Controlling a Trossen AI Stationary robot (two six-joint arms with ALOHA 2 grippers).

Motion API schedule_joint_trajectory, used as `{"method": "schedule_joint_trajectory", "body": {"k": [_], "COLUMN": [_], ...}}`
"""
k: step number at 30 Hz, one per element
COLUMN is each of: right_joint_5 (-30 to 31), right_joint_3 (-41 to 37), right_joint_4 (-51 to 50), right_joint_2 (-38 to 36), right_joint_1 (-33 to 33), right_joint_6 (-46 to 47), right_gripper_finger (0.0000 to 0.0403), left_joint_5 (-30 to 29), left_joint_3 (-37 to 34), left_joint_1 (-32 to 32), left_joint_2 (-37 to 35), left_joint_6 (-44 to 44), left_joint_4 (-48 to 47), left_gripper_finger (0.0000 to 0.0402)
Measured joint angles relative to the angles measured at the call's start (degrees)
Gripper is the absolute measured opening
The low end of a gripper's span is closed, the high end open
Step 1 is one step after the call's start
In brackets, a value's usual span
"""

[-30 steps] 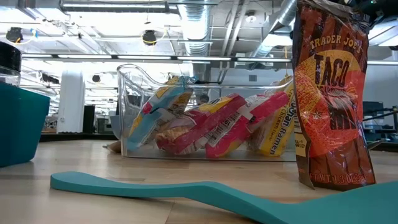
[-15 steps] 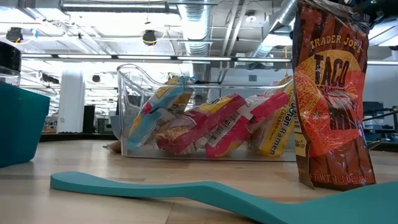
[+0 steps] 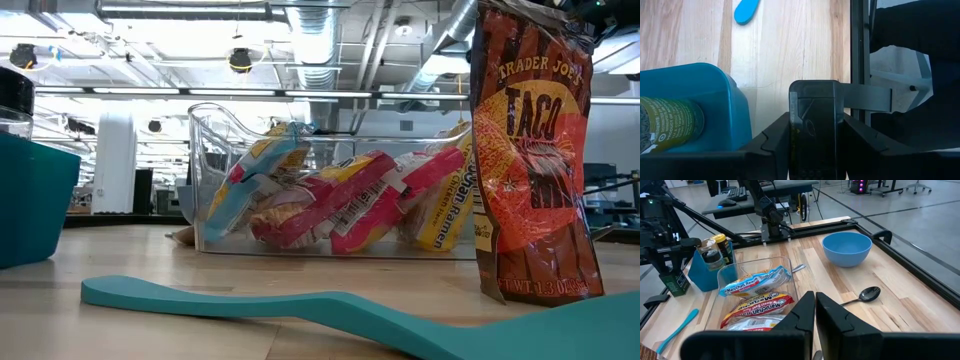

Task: Pick & Place Food Item
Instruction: Put the black spice can into the dark blue bin

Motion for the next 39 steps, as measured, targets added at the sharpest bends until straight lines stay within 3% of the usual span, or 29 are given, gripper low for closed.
{"method": "schedule_joint_trajectory", "body": {"k": [11,31,39], "right_joint_5": [0.0,0.0,0.0], "right_joint_3": [0.0,0.0,0.0], "right_joint_4": [0.0,0.0,0.0], "right_joint_2": [0.0,0.0,0.0], "right_joint_1": [0.0,0.0,0.0], "right_joint_6": [0.0,0.0,0.0], "right_gripper_finger": [0.0010,0.0010,0.0010], "left_joint_5": [0.0,-6.6,-8.7], "left_joint_3": [0.1,0.1,0.1], "left_joint_1": [0.0,0.0,0.4], "left_joint_2": [-0.3,-10.0,-13.5], "left_joint_6": [0.1,6.1,6.2], "left_joint_4": [0.6,0.3,-4.6], "left_gripper_finger": [0.0132,0.0131,0.0131]}}
